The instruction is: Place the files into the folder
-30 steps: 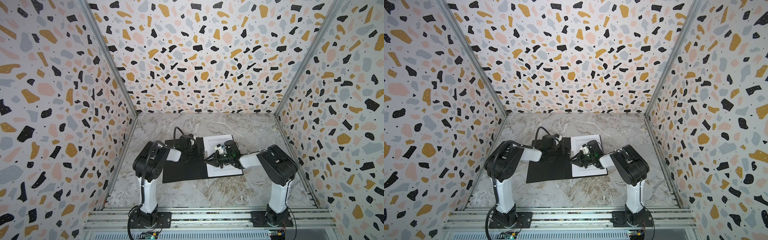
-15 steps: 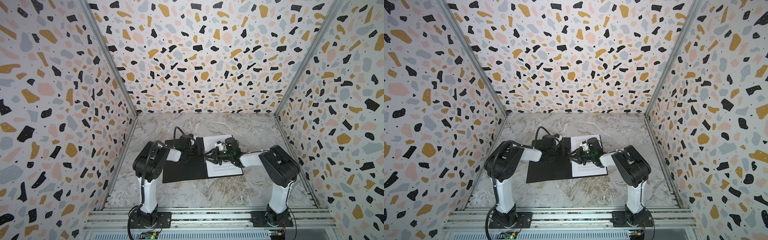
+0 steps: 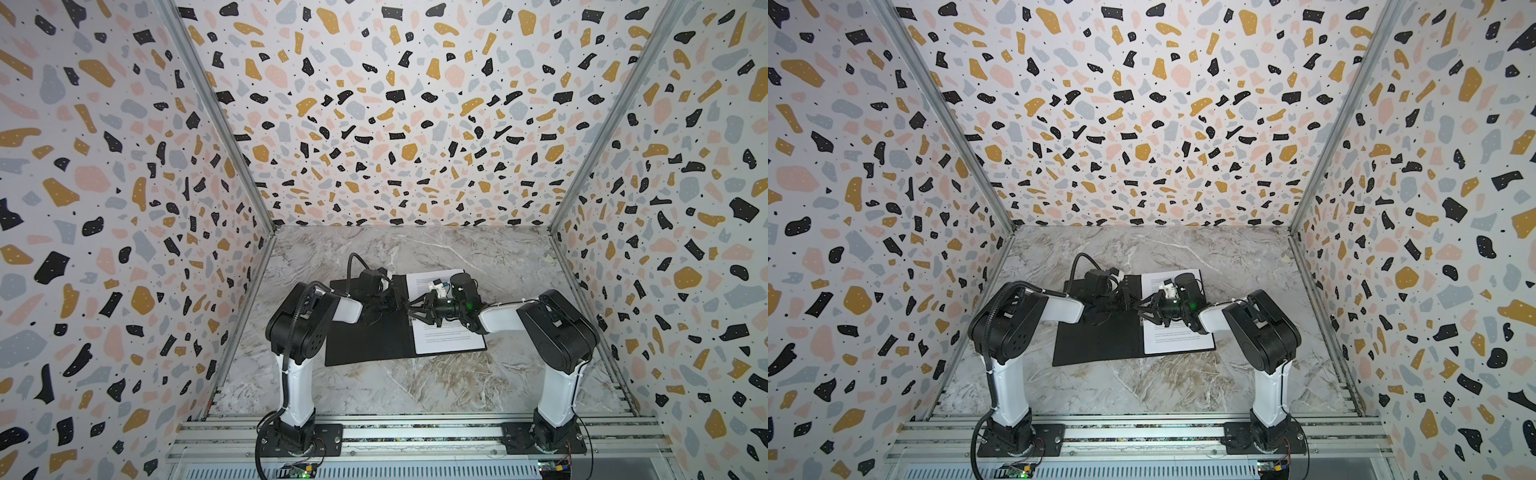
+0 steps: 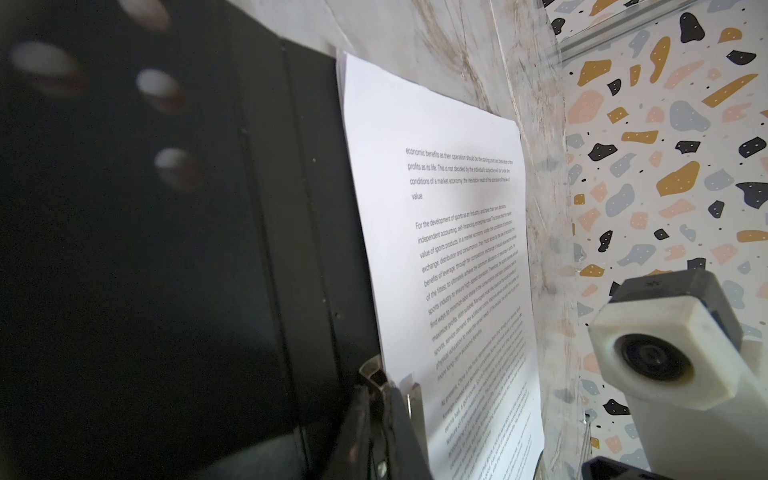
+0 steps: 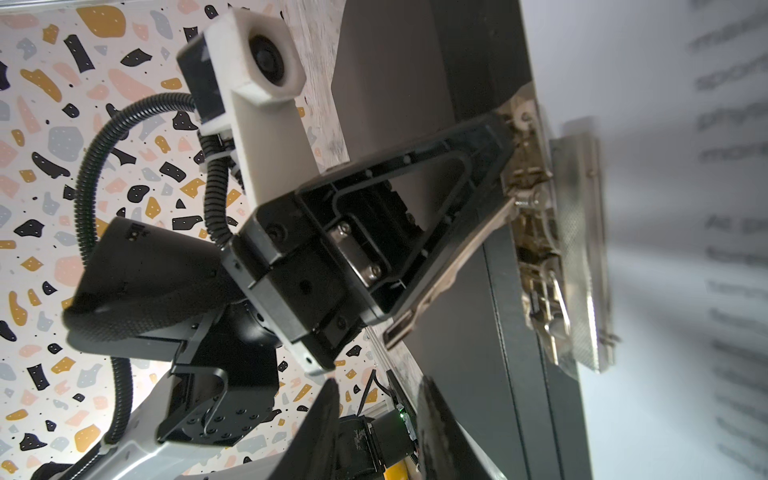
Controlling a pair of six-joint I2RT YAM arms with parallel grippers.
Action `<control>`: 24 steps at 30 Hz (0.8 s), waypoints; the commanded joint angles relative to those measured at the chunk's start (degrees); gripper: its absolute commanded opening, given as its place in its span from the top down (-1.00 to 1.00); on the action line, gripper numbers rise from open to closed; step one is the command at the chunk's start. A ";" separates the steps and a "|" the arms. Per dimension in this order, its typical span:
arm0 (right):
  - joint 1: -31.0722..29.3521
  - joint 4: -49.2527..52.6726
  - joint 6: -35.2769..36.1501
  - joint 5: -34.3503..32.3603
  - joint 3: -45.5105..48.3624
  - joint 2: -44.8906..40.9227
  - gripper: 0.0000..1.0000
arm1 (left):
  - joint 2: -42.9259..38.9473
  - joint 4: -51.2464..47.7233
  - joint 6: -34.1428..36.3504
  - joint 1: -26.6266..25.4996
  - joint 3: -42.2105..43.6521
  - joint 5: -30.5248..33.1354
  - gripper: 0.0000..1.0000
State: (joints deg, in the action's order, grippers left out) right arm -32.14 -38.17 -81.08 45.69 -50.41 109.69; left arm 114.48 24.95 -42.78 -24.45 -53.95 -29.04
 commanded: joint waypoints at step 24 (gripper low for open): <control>0.76 -2.88 -1.36 3.18 -2.29 4.41 0.69 | 2.24 -2.54 1.12 -0.01 -0.54 1.72 0.81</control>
State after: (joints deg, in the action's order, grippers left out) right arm -31.51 -40.32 -82.43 47.77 -51.94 113.65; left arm 114.52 24.86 -42.74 -24.45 -54.04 -29.06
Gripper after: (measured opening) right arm 0.160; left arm 0.096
